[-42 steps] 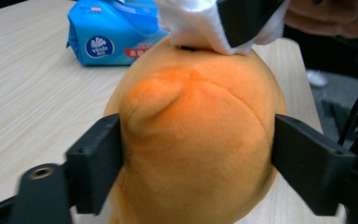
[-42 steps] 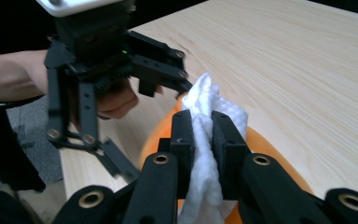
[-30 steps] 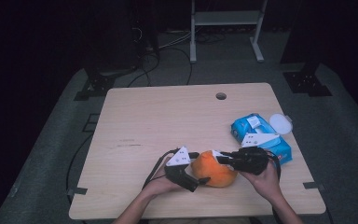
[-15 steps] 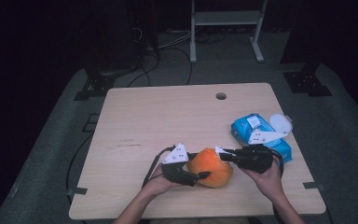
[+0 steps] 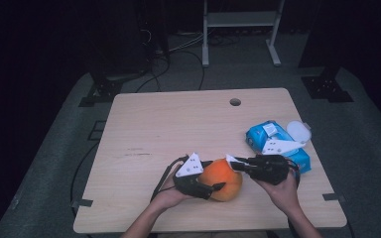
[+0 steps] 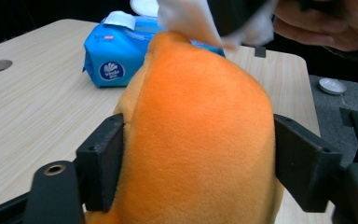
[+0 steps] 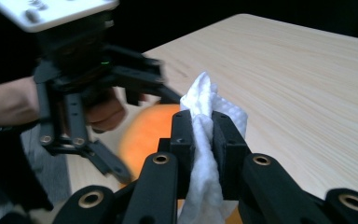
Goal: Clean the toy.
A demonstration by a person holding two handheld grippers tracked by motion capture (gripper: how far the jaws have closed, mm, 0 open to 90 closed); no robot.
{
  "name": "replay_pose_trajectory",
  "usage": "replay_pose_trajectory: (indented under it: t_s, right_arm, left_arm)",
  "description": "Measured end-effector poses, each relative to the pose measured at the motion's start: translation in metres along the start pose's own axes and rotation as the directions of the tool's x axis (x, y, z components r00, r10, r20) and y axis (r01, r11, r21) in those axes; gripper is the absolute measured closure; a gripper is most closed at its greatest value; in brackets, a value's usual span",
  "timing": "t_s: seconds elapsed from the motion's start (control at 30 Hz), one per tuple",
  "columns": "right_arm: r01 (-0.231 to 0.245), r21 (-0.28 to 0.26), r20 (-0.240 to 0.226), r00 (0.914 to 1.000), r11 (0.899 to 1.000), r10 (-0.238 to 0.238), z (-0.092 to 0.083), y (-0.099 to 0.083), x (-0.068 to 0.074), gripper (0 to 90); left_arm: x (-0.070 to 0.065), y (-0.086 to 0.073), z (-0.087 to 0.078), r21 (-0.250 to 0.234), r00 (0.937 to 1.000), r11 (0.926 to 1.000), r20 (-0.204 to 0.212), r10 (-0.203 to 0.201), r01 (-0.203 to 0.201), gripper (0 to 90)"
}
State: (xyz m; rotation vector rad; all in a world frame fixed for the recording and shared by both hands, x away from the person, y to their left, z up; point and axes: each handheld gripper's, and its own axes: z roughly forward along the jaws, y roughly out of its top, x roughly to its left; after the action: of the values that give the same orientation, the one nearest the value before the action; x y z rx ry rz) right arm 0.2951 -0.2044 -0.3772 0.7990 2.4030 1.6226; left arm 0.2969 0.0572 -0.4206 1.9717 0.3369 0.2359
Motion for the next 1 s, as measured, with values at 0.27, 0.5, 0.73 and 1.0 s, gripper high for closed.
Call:
replay_pose_trajectory:
  t_s: [0.27,0.5,0.73,1.0]
  right_arm:
    - [0.000,0.069,-0.026,0.9997,0.998,0.002,0.008,-0.009,-0.003,79.5]
    - [-0.010,0.076,-0.013,0.9998,0.997,0.011,0.006,-0.010,-0.009,79.5]
    - [-0.033,0.070,0.003,0.9995,0.997,0.033,0.001,-0.012,-0.016,79.4]
    - [-0.047,-0.006,0.003,0.9989,0.999,0.047,-0.007,-0.007,-0.012,79.5]
  left_arm:
    - [0.019,-0.015,-0.004,-0.027,0.9945,0.9962,0.067,-0.081,0.083,5.7]
    - [0.027,-0.031,0.003,-0.019,0.9742,0.9854,0.155,-0.164,0.169,4.6]
    - [0.035,-0.040,0.005,-0.054,0.9503,0.9677,0.209,-0.230,0.246,8.1]
    - [0.026,-0.012,-0.013,-0.107,0.9816,0.9811,0.120,-0.148,0.161,27.2]
